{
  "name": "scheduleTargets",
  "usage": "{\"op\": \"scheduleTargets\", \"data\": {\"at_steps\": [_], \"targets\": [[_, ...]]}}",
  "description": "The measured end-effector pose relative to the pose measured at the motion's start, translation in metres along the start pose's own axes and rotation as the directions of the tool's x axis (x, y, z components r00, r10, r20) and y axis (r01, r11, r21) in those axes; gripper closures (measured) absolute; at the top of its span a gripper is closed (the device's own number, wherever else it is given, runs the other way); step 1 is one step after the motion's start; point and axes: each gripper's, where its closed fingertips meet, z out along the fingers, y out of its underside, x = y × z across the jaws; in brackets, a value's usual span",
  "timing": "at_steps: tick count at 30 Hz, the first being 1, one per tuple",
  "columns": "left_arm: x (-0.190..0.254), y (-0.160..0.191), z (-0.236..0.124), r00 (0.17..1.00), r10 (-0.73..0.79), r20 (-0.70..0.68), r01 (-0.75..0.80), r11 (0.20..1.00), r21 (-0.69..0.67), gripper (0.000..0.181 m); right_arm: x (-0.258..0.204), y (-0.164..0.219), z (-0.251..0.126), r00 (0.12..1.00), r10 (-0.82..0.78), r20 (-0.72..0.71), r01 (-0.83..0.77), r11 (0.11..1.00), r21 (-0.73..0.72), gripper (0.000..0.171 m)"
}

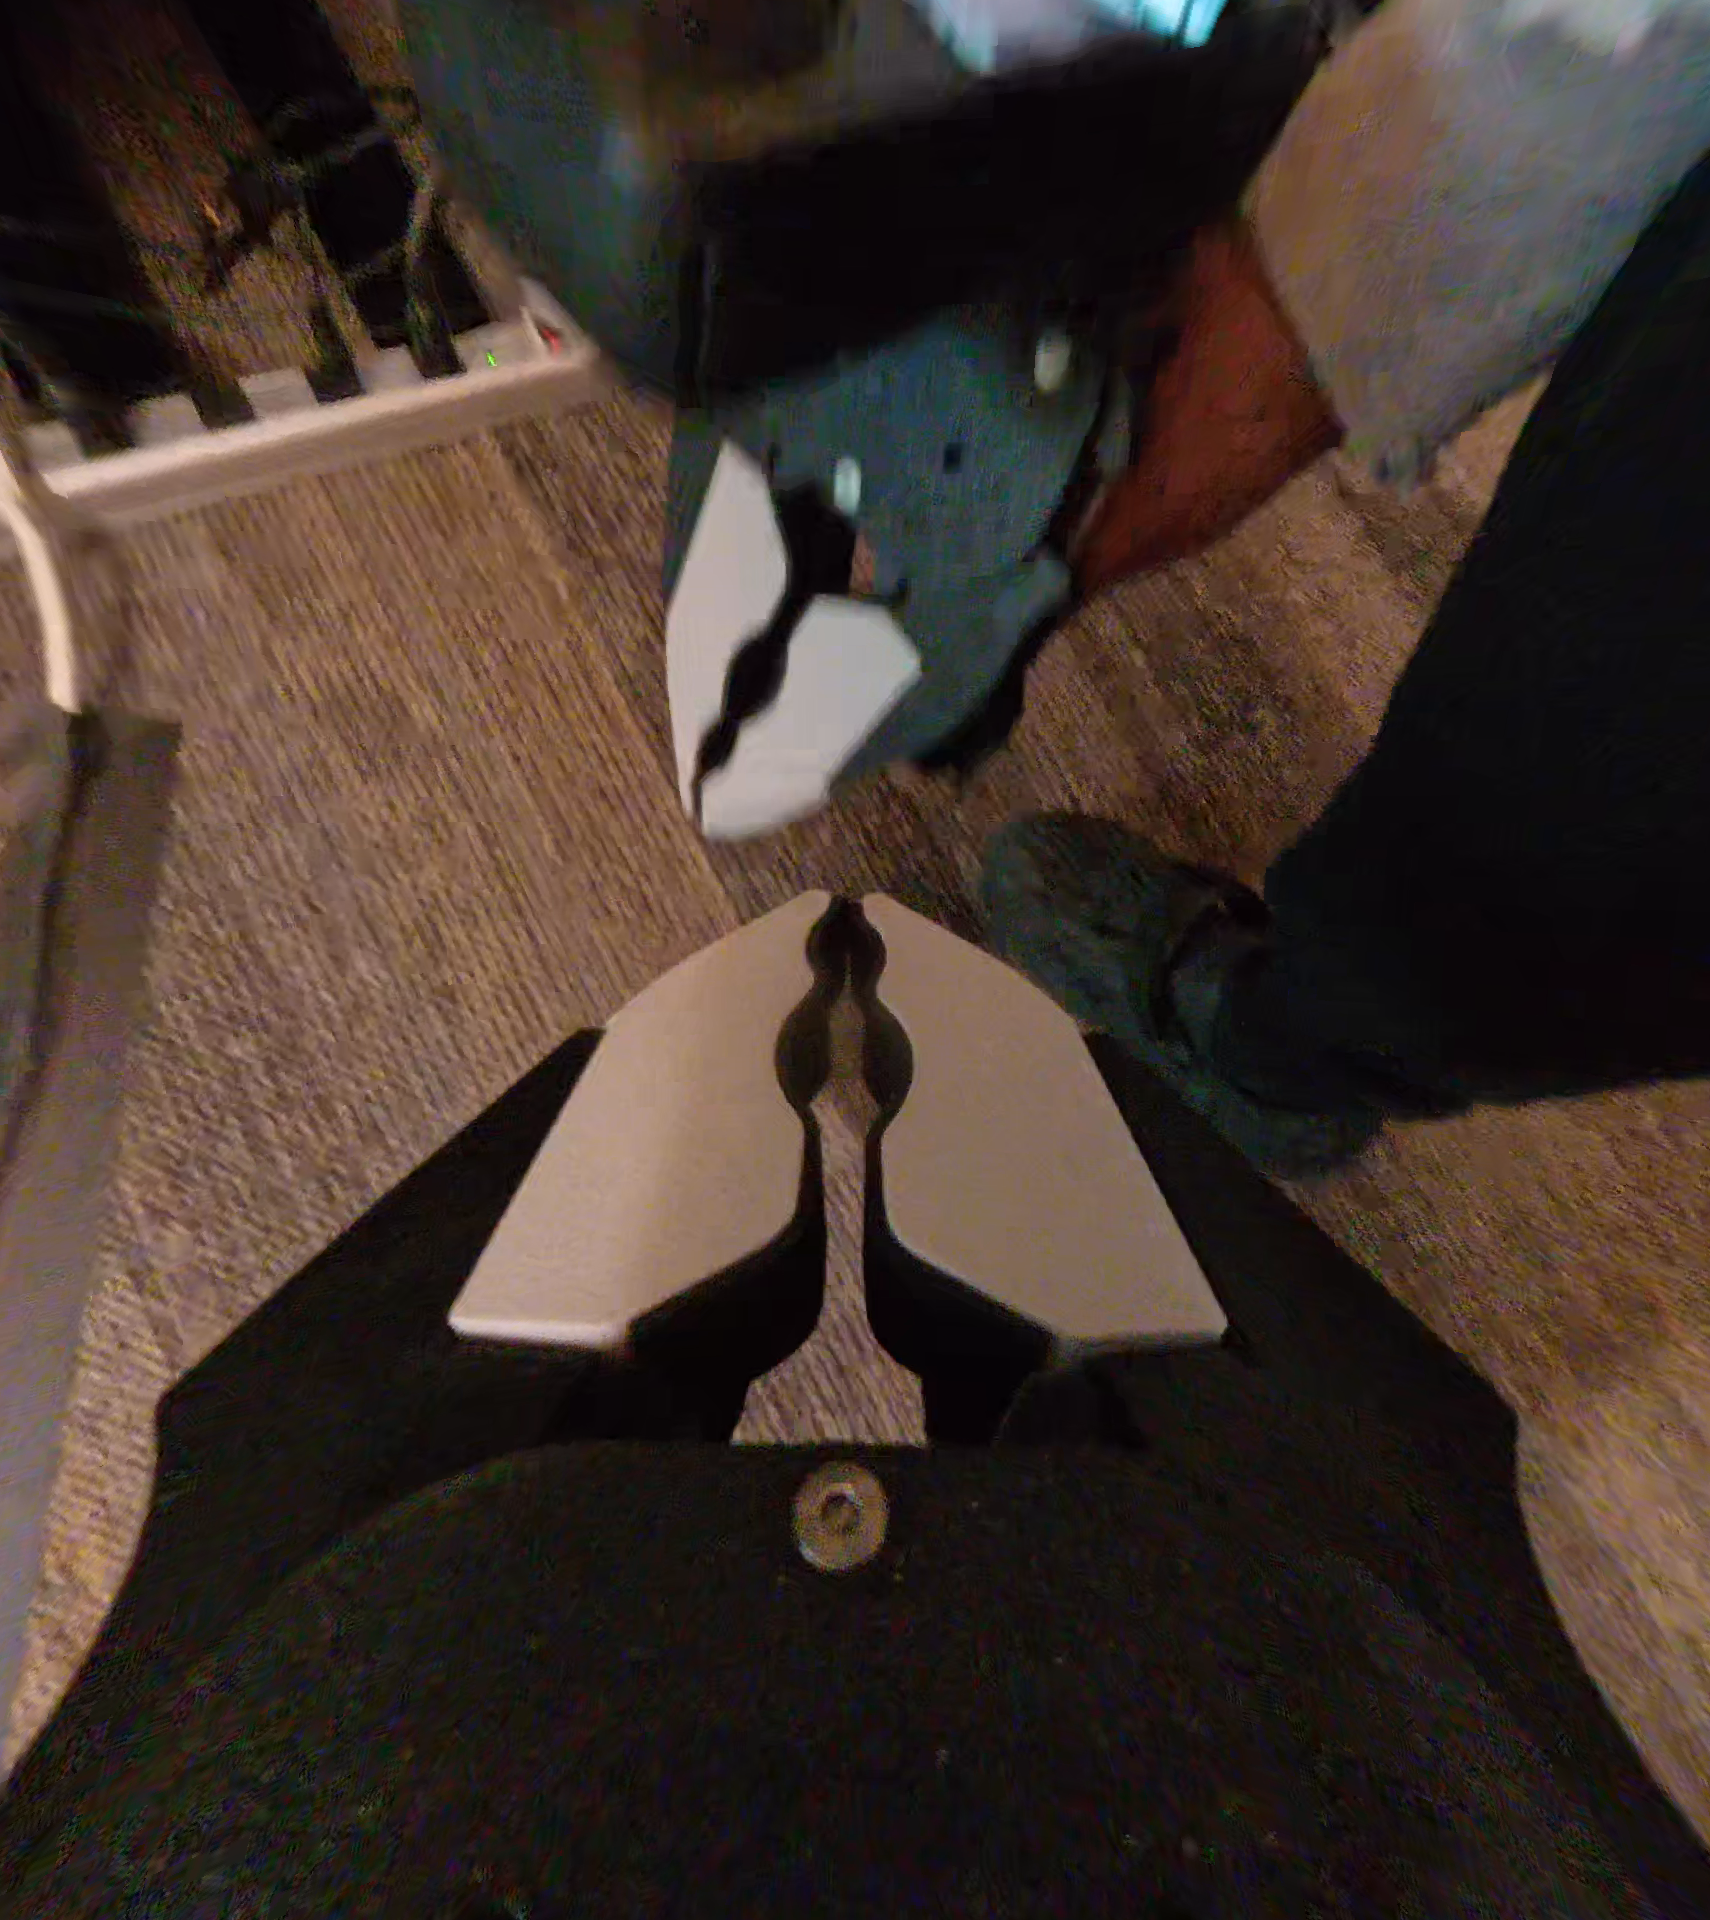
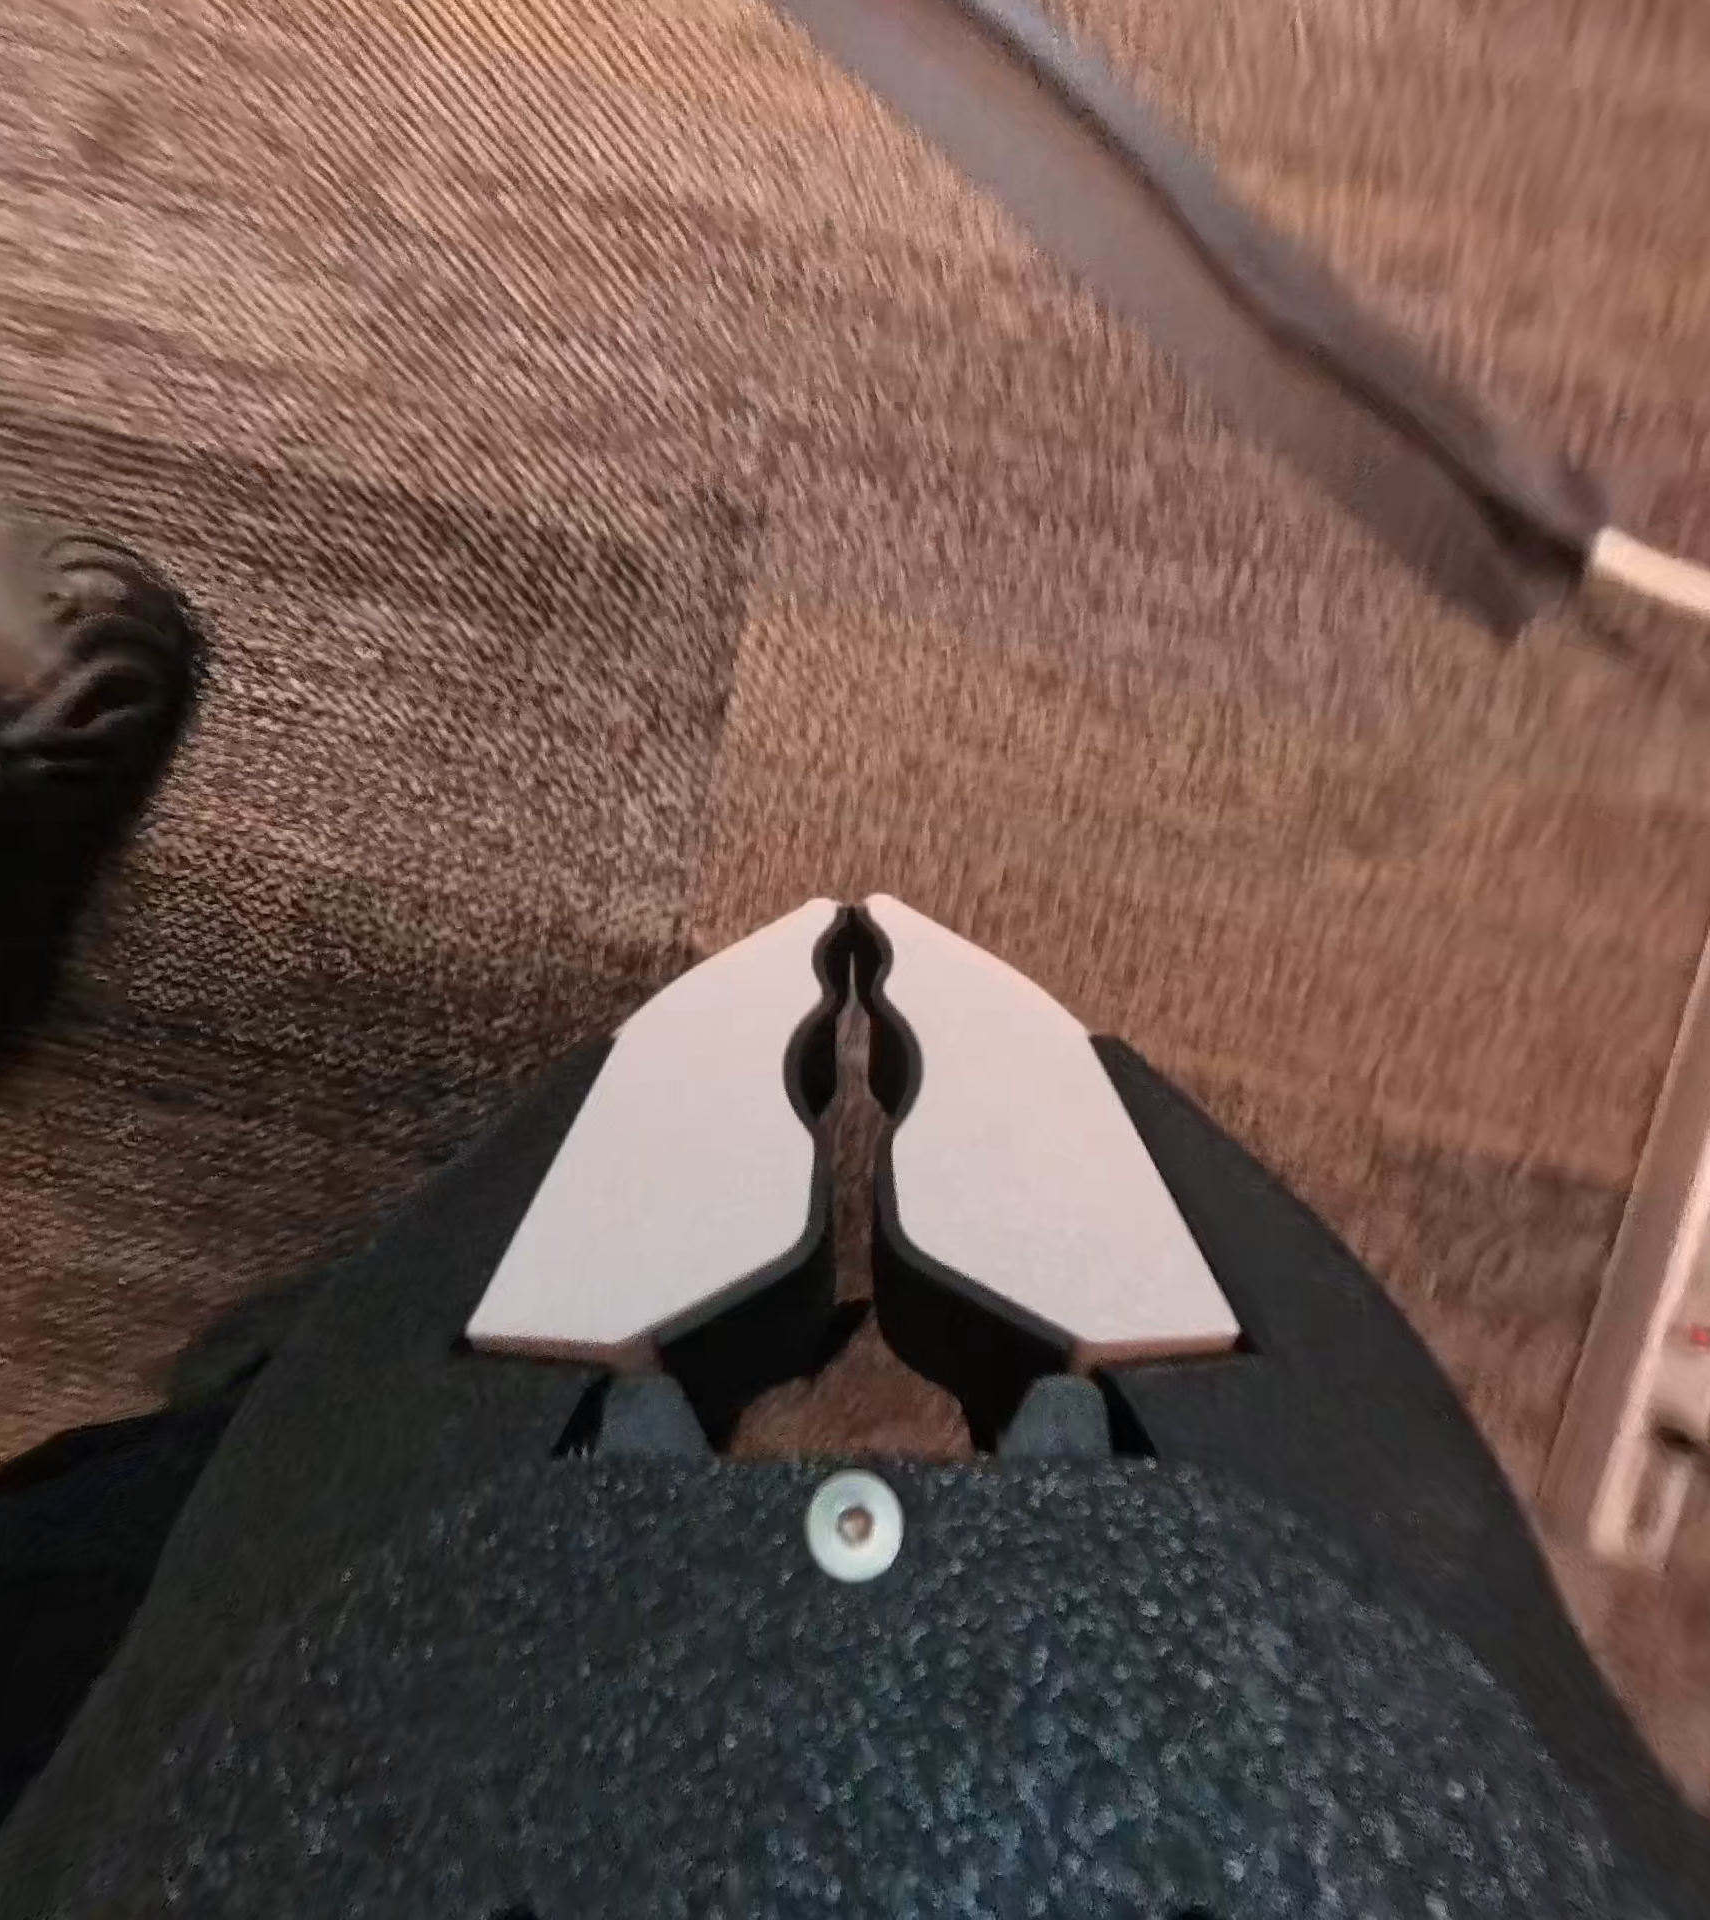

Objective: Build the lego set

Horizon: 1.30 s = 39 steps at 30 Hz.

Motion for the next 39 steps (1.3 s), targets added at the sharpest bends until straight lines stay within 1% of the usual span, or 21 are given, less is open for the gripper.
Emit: {"op": "scheduleTargets", "data": {"at_steps": [2, 4, 5, 6, 7, 8, 9, 10, 11, 12, 13, 14, 16, 18, 21, 23, 26, 29, 31, 35, 39], "targets": [[-0.013, -0.039, 0.012, 0.997, 0.015, 0.074, -0.017, 1.0, 0.027, 0.181, 0.009, -0.009, 0.0, 0.997, -0.066, 0.029, 0.065, 0.997, 0.046, 0.171], [-0.028, -0.081, 0.011, 0.992, 0.02, 0.121, -0.024, 0.999, 0.039, 0.181, 0.024, -0.021, -0.002, 0.99, -0.13, 0.05, 0.125, 0.987, 0.098, 0.171], [-0.037, -0.092, 0.01, 0.991, 0.041, 0.128, -0.036, 0.999, -0.04, 0.181, 0.032, -0.034, -0.004, 0.99, -0.117, 0.074, 0.104, 0.982, 0.159, 0.171], [-0.043, -0.098, 0.006, 0.993, 0.032, 0.116, -0.019, 0.994, -0.11, 0.179, 0.041, -0.043, -0.003, 0.99, -0.106, 0.097, 0.086, 0.979, 0.187, 0.171], [-0.048, -0.1, 0.002, 0.994, -0.023, 0.11, 0.04, 0.987, -0.153, 0.181, 0.05, -0.051, 0.0, 0.988, -0.104, 0.113, 0.079, 0.975, 0.206, 0.171], [-0.055, -0.101, -0.002, 0.989, -0.091, 0.119, 0.109, 0.981, -0.16, 0.181, 0.06, -0.069, -0.001, 0.986, -0.082, 0.142, 0.04, 0.96, 0.276, 0.171], [-0.066, -0.104, -0.004, 0.98, -0.126, 0.155, 0.143, 0.984, -0.103, 0.181, 0.072, -0.09, -0.005, 0.982, -0.076, 0.171, 0.01, 0.934, 0.357, 0.171], [-0.081, -0.104, -0.007, 0.968, -0.134, 0.21, 0.144, 0.989, -0.031, 0.181, 0.092, -0.103, -0.002, 0.985, -0.089, 0.15, 0.023, 0.92, 0.39, 0.171], [-0.096, -0.098, -0.008, 0.96, -0.12, 0.255, 0.123, 0.992, 0.007, 0.181, 0.113, -0.113, 0.004, 0.988, -0.104, 0.117, 0.048, 0.913, 0.406, 0.171], [-0.108, -0.088, -0.009, 0.964, -0.058, 0.26, 0.071, 0.996, -0.044, 0.181, 0.131, -0.125, 0.009, 0.988, -0.118, 0.1, 0.062, 0.896, 0.44, 0.171], [-0.124, -0.081, -0.017, 0.953, 0.022, 0.302, 0.01, 0.994, -0.104, 0.181, 0.144, -0.135, 0.015, 0.987, -0.138, 0.085, 0.081, 0.873, 0.481, 0.171], [-0.141, -0.08, -0.027, 0.926, 0.067, 0.372, -0.048, 0.997, -0.062, 0.181, 0.158, -0.141, 0.024, 0.984, -0.171, 0.052, 0.122, 0.856, 0.502, 0.171], [-0.151, -0.063, -0.035, 0.922, 0.007, 0.388, -0.031, 0.998, 0.056, 0.181, 0.182, -0.143, 0.047, 0.98, -0.2, -0.013, 0.177, 0.835, 0.52, 0.171], [-0.148, -0.026, -0.035, 0.924, -0.037, 0.379, 0.009, 0.997, 0.075, 0.181, 0.193, -0.139, 0.066, 0.98, -0.2, -0.004, 0.17, 0.821, 0.544, 0.171], [-0.138, 0.027, -0.038, 0.904, -0.066, 0.423, 0.027, 0.995, 0.098, 0.181, 0.204, -0.12, 0.088, 0.977, -0.204, -0.057, 0.203, 0.822, 0.532, 0.171], [-0.124, 0.053, -0.034, 0.909, -0.077, 0.41, 0.048, 0.996, 0.081, 0.181, 0.206, -0.104, 0.096, 0.986, -0.159, -0.051, 0.162, 0.84, 0.518, 0.171], [-0.106, 0.069, -0.028, 0.921, -0.078, 0.382, 0.043, 0.994, 0.1, 0.181, 0.197, -0.082, 0.094, 0.993, -0.11, -0.035, 0.113, 0.865, 0.489, 0.171], [-0.1, 0.083, -0.023, 0.937, -0.172, 0.305, 0.132, 0.98, 0.147, 0.181, 0.187, -0.061, 0.089, 0.993, -0.113, -0.031, 0.114, 0.886, 0.45, 0.171], [-0.109, 0.094, -0.023, 0.938, -0.173, 0.301, 0.131, 0.979, 0.154, 0.181, 0.183, -0.049, 0.089, 0.994, -0.107, -0.024, 0.107, 0.892, 0.439, 0.171], [-0.145, 0.123, -0.025, 0.921, -0.118, 0.371, 0.074, 0.989, 0.132, 0.181, 0.177, -0.028, 0.099, 0.993, -0.111, -0.027, 0.112, 0.904, 0.413, 0.171], [-0.17, 0.155, -0.017, 0.906, -0.142, 0.398, 0.103, 0.988, 0.117, 0.181, 0.163, -0.003, 0.095, 0.995, -0.103, -0.002, 0.097, 0.924, 0.369, 0.171]]}}
